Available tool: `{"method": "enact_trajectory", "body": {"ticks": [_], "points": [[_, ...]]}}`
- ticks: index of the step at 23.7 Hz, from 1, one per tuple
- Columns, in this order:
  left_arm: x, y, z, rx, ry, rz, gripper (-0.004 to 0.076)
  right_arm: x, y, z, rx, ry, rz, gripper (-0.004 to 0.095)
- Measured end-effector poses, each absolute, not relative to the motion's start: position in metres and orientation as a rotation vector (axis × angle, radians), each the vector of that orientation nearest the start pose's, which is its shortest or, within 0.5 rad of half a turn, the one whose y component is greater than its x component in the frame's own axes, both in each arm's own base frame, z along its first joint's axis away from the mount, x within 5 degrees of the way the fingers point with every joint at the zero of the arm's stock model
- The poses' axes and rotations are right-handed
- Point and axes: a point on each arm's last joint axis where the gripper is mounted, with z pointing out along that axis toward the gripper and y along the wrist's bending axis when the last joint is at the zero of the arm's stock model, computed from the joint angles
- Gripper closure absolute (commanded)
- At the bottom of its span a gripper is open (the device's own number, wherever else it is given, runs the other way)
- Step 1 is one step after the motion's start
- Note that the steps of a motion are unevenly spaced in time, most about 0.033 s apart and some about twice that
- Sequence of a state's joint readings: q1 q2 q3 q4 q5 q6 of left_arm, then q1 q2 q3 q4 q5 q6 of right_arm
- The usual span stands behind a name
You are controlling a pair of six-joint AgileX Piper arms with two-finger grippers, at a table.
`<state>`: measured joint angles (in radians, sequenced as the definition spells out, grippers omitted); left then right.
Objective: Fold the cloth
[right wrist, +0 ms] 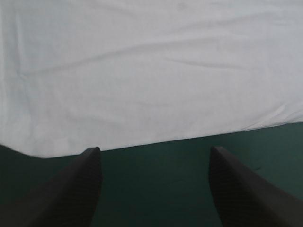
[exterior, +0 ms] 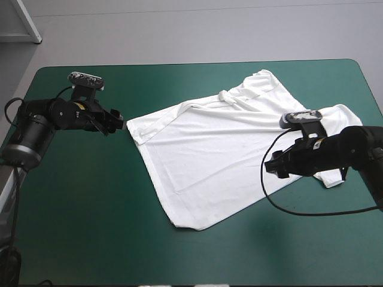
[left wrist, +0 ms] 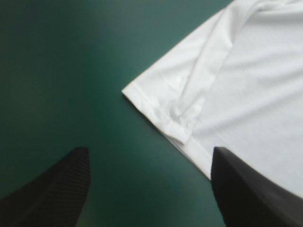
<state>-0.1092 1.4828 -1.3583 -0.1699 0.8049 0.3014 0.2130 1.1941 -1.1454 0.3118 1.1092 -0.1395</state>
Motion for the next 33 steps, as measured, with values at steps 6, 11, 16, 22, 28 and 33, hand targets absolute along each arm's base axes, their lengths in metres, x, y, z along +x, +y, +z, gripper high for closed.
{"method": "enact_trajectory", "body": {"ticks": [6, 11, 16, 22, 28, 33], "points": [[0.371, -0.052, 0.336, 0.421, 2.432, -0.123, 0.0202, 0.202, 0.101, 0.337, -0.525, 2.626, 0.488, 0.0301], [0.404, -0.056, 0.293, 0.454, 2.529, -0.129, 0.0202, 0.191, 0.125, 0.333, -0.626, 2.597, 0.531, 0.0301], [0.428, -0.058, 0.242, 0.456, 2.602, -0.133, 0.0202, 0.174, 0.15, 0.333, -0.737, 2.563, 0.577, 0.0301], [0.445, -0.061, 0.209, 0.441, 2.61, -0.134, 0.0485, 0.15, 0.179, 0.333, -0.951, 2.468, 0.58, 0.0303], [0.442, -0.082, 0.209, 0.584, 2.589, -0.131, 0.0702, 0.152, 0.222, 0.298, -1.175, 2.433, 0.454, 0.0305], [0.441, -0.084, 0.21, 0.62, 2.581, -0.119, 0.0703, 0.16, 0.254, 0.256, -1.299, 2.439, 0.364, 0.0305]]}}
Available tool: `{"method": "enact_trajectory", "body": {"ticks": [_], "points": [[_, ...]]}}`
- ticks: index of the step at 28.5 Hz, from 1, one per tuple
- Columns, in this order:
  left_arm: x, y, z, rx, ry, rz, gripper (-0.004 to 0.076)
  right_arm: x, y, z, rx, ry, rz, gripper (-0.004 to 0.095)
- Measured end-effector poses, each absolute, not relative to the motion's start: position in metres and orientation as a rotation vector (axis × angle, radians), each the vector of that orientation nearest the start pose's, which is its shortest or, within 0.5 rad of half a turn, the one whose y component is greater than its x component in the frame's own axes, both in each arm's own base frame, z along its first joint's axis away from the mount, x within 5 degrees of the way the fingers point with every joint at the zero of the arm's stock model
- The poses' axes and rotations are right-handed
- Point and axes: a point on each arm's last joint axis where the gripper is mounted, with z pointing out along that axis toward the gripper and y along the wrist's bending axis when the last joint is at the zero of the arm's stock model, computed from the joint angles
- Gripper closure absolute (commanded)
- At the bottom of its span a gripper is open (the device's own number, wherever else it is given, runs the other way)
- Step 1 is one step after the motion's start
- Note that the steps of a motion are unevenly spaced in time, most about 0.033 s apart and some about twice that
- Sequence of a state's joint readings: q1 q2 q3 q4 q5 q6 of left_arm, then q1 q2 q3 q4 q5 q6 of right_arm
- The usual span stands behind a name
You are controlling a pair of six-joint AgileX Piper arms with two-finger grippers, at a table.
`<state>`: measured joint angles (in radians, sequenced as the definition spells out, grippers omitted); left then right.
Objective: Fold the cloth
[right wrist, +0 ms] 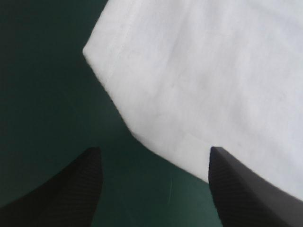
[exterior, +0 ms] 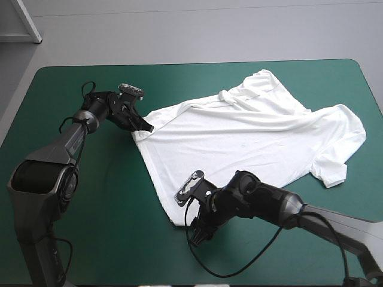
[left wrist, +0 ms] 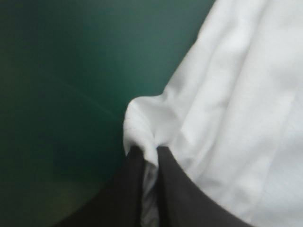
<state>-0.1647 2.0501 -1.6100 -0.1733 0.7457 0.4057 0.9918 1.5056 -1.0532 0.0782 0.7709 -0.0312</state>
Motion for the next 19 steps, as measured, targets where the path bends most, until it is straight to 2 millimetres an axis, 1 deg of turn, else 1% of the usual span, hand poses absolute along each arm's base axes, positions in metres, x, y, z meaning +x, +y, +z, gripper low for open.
{"method": "enact_trajectory", "body": {"ticks": [3, 8, 9, 10, 11, 13, 14, 15, 19], "points": [[0.441, -0.084, 0.209, 0.621, 2.581, -0.119, 0.0703, 0.163, 0.266, 0.24, -1.343, 2.428, 0.346, 0.0305], [0.441, -0.085, 0.21, 0.626, 2.581, -0.116, 0.0703, 0.165, 0.281, 0.221, -1.392, 2.382, 0.327, 0.0306], [0.441, -0.085, 0.21, 0.626, 2.581, -0.116, 0.0703, 0.166, 0.282, 0.217, -1.404, 2.378, 0.316, 0.0333], [0.441, -0.085, 0.21, 0.626, 2.581, -0.116, 0.0703, 0.168, 0.286, 0.215, -1.402, 2.364, 0.317, 0.0477], [0.441, -0.085, 0.21, 0.627, 2.582, -0.115, 0.0703, 0.17, 0.288, 0.213, -1.392, 2.362, 0.315, 0.057], [0.441, -0.085, 0.21, 0.627, 2.582, -0.115, 0.0703, 0.173, 0.29, 0.213, -1.385, 2.351, 0.311, 0.0834], [0.441, -0.085, 0.21, 0.627, 2.583, -0.116, 0.0703, 0.174, 0.291, 0.213, -1.383, 2.342, 0.306, 0.0934], [0.441, -0.085, 0.21, 0.628, 2.584, -0.116, 0.0703, 0.174, 0.292, 0.212, -1.375, 2.339, 0.312, 0.0913], [0.441, -0.085, 0.21, 0.628, 2.584, -0.115, 0.0703, 0.177, 0.294, 0.213, -1.324, 2.324, 0.338, 0.0925]]}}
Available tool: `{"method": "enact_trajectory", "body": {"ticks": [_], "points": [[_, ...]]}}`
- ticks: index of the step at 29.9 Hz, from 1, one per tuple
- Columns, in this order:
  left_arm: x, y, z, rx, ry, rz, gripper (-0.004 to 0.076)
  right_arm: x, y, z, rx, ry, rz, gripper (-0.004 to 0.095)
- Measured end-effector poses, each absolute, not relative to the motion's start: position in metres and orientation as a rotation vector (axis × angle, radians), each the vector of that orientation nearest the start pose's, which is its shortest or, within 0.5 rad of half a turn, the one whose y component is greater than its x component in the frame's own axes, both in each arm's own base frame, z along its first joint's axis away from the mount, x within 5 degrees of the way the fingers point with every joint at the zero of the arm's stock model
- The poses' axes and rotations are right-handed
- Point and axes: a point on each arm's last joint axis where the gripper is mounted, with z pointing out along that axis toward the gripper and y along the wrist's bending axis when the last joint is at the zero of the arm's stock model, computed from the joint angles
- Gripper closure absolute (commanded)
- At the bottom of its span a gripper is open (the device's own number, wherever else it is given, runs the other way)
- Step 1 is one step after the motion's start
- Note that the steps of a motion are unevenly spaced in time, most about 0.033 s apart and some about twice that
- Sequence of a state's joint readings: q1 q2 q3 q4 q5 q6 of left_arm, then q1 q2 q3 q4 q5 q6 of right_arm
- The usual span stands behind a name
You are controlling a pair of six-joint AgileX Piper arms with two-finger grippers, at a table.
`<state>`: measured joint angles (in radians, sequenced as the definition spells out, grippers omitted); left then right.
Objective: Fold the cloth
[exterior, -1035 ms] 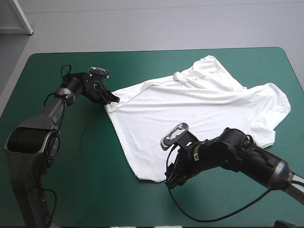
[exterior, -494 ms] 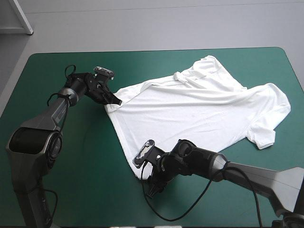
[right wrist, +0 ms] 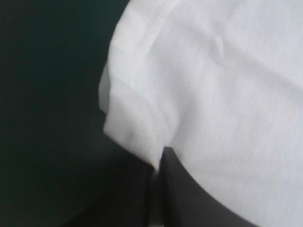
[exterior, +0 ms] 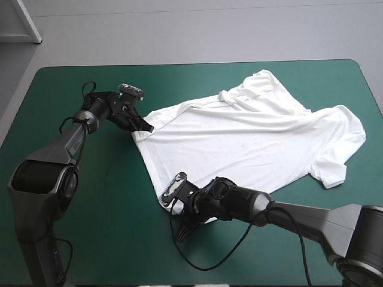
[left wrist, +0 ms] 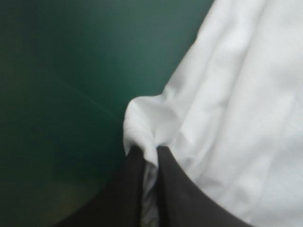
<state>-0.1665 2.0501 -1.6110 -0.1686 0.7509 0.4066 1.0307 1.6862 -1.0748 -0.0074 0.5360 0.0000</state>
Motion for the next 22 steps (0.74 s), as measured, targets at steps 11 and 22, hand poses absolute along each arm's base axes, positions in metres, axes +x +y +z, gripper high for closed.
{"method": "enact_trajectory", "body": {"ticks": [11, 22], "points": [[0.438, -0.09, 0.278, 0.56, 2.474, -0.16, 0.0703, 0.191, 0.276, 0.271, -1.053, 2.204, 0.18, 0.0925], [0.363, -0.081, 0.511, 0.461, 1.929, -0.19, 0.0705, 0.214, 0.19, 0.489, -0.569, 1.724, 0.01, 0.0925]]}}
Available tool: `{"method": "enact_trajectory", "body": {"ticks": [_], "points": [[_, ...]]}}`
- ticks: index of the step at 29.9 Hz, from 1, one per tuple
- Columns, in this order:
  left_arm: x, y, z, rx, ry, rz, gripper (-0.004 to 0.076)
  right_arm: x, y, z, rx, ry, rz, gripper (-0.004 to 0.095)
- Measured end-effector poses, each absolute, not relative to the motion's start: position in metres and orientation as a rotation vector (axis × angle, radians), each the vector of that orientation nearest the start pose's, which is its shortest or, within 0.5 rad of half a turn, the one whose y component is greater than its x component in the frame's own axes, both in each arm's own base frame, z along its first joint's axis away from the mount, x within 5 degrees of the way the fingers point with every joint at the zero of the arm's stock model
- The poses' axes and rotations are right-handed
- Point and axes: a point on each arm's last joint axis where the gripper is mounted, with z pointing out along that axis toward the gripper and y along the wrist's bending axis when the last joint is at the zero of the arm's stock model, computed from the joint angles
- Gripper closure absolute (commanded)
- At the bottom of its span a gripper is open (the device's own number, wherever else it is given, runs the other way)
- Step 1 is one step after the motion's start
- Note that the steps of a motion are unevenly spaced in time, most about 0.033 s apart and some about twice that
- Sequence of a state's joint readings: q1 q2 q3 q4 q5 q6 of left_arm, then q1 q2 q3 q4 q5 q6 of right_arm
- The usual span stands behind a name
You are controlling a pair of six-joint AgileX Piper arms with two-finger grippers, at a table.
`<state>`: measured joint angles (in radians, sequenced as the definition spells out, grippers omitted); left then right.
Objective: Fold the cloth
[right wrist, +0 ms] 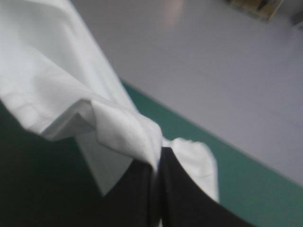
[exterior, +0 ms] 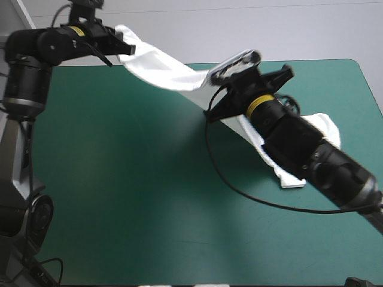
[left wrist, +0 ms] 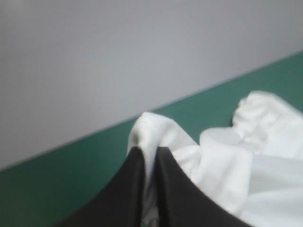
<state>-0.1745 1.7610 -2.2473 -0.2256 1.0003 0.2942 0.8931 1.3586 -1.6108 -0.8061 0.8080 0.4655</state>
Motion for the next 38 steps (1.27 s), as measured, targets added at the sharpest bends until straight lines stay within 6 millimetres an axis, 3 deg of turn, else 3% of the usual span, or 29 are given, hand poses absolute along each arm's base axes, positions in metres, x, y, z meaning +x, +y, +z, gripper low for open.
{"method": "enact_trajectory", "body": {"ticks": [2, 6, 11, 16, 22, 27, 29, 32, 35, 38], "points": [[0.342, -0.078, 0.543, 0.446, 1.834, -0.191, 0.0705, 0.208, 0.173, 0.526, -0.524, 1.637, -0.019, 0.0925], [0.279, -0.067, 0.612, 0.405, 1.582, -0.186, 0.0705, 0.184, 0.139, 0.597, -0.427, 1.442, -0.027, 0.0925], [0.214, -0.056, 0.655, 0.388, 1.39, -0.171, 0.0705, 0.15, 0.097, 0.649, -0.325, 1.265, -0.014, 0.0925], [0.168, -0.047, 0.667, 0.385, 1.363, -0.136, 0.0705, 0.131, 0.077, 0.669, -0.287, 1.19, -0.004, 0.0926], [0.139, -0.028, 0.669, 0.285, 1.414, -0.017, 0.0705, 0.132, 0.082, 0.666, -0.314, 1.228, 0.063, 0.0926], [0.148, -0.026, 0.661, 0.275, 1.482, 0.02, 0.0705, 0.138, 0.092, 0.658, -0.341, 1.297, 0.102, 0.0926], [0.161, -0.028, 0.654, 0.28, 1.532, 0.033, 0.0705, 0.142, 0.096, 0.656, -0.348, 1.311, 0.096, 0.0926], [0.196, -0.032, 0.634, 0.295, 1.649, 0.059, 0.0705, 0.158, 0.111, 0.649, -0.354, 1.343, 0.05, 0.0926], [0.241, -0.04, 0.61, 0.313, 1.744, 0.073, 0.0705, 0.193, 0.13, 0.635, -0.328, 1.386, -0.021, 0.0926], [0.287, -0.047, 0.588, 0.302, 1.768, 0.079, 0.0705, 0.249, 0.144, 0.613, -0.279, 1.416, -0.066, 0.0925]]}}
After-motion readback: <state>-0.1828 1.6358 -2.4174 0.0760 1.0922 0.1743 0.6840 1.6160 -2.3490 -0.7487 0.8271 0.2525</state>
